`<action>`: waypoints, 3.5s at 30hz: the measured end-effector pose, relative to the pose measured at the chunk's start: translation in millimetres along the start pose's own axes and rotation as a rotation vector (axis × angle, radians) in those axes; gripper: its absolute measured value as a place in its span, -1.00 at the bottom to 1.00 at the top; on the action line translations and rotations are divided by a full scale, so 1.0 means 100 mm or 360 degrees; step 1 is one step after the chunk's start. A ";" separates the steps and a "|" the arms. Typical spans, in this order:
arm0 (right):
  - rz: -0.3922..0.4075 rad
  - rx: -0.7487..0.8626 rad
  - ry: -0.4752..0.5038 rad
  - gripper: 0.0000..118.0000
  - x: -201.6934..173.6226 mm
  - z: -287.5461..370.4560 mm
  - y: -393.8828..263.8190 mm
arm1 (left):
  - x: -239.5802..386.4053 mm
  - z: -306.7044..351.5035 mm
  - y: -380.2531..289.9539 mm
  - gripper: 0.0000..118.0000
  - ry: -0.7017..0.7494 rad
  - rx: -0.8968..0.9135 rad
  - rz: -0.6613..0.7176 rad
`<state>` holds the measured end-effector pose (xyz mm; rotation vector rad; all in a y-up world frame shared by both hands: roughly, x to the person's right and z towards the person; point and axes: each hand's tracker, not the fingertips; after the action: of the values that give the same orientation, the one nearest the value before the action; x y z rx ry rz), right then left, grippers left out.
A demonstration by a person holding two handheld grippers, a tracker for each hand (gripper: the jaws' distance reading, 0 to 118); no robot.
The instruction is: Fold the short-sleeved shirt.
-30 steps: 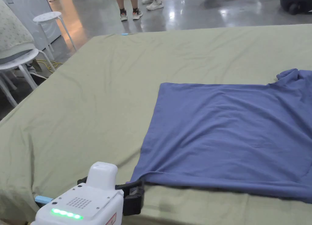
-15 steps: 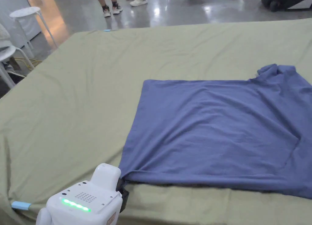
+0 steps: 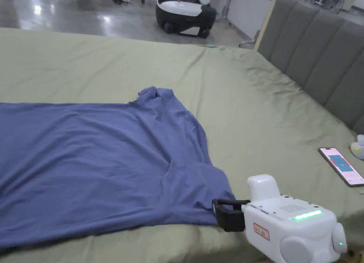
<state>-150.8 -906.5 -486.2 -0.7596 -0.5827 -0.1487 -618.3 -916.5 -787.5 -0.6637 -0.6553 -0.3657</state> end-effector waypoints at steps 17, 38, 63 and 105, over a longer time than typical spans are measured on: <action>-0.0080 -0.0021 0.0138 -0.92 0.27 0.11 0.59 | -0.27 0.03 0.55 -0.98 -0.0096 -0.0040 0.0113; -0.0076 -0.0534 -0.0069 -0.86 0.34 -2.12 1.52 | -0.44 -2.12 1.52 -0.94 -0.0169 -0.0572 0.0005; 0.0137 0.0025 0.0373 -0.99 -0.51 0.02 0.66 | -0.24 -0.82 0.70 0.17 0.0004 -0.0143 0.0371; -0.0118 -0.0143 0.0257 -0.79 0.33 -0.75 0.78 | -0.33 -0.62 0.93 -0.91 -0.0191 -0.0155 0.0306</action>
<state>-64.5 -899.3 -558.8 -0.8053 -0.4533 -0.3036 -568.1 -885.4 -887.9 -0.8395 -0.6844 -0.1814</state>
